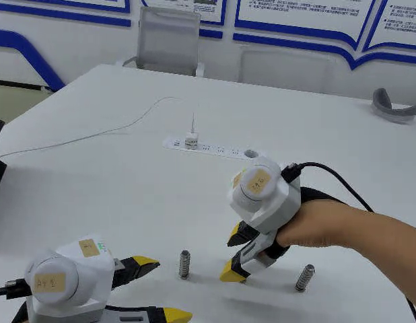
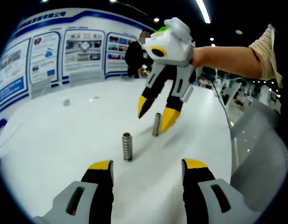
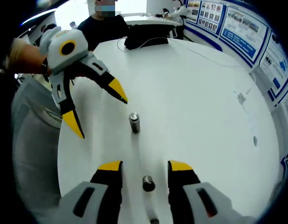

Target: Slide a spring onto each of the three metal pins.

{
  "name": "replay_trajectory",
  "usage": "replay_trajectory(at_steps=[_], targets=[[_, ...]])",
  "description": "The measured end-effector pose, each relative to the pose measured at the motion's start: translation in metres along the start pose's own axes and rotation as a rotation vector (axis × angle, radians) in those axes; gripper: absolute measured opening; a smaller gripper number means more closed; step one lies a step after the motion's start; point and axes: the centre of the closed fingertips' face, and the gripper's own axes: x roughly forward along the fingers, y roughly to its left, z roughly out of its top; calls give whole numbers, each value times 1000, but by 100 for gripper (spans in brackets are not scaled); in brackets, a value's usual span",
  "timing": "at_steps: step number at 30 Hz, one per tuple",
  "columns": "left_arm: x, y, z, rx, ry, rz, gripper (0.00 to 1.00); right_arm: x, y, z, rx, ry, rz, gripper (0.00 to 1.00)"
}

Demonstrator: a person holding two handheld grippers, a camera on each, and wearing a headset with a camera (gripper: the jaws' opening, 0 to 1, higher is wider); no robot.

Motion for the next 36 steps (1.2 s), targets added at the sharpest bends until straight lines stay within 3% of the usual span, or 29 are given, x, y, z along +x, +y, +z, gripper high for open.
replay_trajectory(at_steps=[22,36], targets=[[2,5,2,-2,9,8,61,-28,-15,-32,98,-72,-84,47],[5,4,6,2,9,7,62,-53,-21,-56,192,-152,-150,51]])
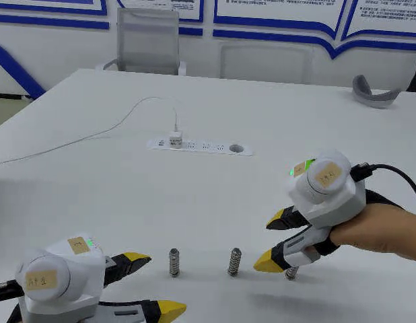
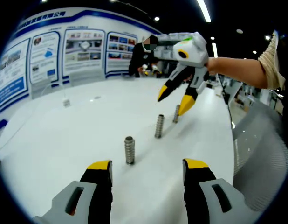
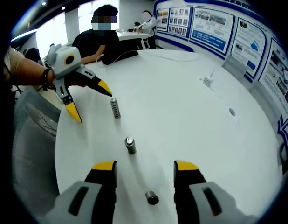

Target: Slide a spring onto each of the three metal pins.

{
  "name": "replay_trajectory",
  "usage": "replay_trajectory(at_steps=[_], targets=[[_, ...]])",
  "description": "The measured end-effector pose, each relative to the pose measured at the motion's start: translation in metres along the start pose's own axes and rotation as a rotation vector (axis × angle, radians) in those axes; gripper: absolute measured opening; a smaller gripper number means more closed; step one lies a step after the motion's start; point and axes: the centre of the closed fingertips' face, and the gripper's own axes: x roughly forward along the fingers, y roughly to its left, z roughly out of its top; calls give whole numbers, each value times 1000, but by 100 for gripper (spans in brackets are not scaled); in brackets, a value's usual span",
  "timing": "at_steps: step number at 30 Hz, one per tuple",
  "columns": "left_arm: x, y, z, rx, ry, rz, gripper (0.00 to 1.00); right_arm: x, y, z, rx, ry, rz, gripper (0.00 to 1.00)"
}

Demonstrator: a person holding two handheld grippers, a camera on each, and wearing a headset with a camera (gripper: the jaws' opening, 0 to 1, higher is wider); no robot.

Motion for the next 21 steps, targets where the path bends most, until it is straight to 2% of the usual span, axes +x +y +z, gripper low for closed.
replay_trajectory(at_steps=[7,16,21], targets=[[0,1,1,0,-1,2,63,-12,-7,-11,37,-27,-38,52],[0,-1,3,-4,-7,2,64,-23,-9,-25,81,-66,-72,54],[-1,-2,3,-6,-7,4,65,-31,-7,-30,104,-105,-89,55]])
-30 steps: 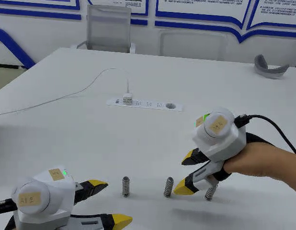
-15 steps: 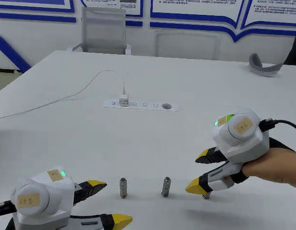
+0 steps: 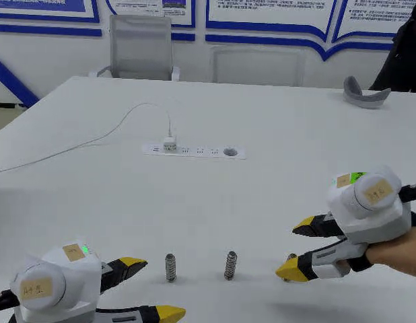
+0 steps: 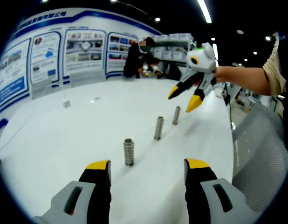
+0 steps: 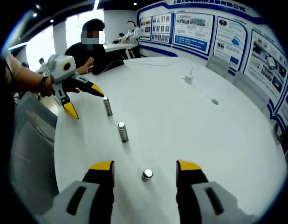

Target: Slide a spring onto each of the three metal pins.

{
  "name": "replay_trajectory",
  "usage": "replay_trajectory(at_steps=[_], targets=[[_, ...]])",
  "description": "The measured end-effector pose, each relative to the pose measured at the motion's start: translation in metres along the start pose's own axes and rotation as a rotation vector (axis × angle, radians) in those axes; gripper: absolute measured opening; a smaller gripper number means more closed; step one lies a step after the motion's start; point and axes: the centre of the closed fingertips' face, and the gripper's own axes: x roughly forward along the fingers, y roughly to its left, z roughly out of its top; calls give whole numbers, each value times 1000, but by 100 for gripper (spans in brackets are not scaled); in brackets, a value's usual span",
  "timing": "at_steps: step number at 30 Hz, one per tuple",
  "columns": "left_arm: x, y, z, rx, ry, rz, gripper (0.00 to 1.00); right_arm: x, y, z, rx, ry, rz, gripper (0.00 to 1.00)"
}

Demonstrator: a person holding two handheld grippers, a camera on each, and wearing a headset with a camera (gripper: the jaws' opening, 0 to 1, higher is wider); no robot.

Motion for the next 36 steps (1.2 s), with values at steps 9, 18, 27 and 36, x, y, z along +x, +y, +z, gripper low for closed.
replay_trajectory(at_steps=[9,18,27,36], targets=[[-2,-2,-1,-6,-4,2,65,-8,11,-17,18,-24,-12,57],[-5,-2,-3,-13,-10,7,66,-14,19,-23,45,-76,-33,58],[-5,-2,-5,-24,-16,13,66,-15,23,-31,81,-111,-50,59],[-5,-3,-10,-38,-16,15,66,-16,24,-33,111,-151,-70,59]])
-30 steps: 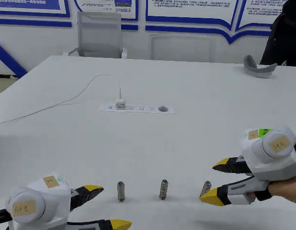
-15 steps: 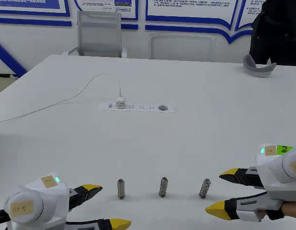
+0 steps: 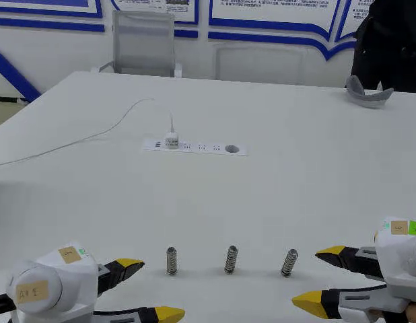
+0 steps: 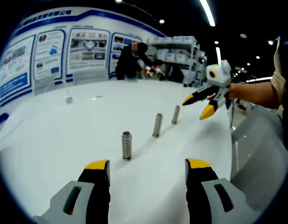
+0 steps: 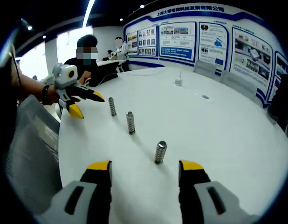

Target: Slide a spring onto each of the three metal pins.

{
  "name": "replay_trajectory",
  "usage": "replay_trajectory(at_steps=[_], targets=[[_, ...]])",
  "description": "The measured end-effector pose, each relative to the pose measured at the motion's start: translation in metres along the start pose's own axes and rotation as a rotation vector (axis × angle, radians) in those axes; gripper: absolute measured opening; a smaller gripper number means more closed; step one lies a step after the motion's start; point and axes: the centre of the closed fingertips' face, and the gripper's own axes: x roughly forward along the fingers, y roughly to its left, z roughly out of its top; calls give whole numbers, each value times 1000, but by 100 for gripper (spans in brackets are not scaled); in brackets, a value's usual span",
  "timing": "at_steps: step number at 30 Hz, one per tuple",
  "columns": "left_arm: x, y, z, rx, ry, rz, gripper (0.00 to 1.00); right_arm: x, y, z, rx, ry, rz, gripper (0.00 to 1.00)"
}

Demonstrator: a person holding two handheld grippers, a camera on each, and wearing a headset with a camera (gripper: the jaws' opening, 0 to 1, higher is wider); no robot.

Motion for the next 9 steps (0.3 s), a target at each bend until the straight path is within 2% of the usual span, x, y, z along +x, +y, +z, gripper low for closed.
replay_trajectory(at_steps=[9], targets=[[1,0,-1,-4,-1,-2,66,1,-1,0,5,-10,-13,60]])
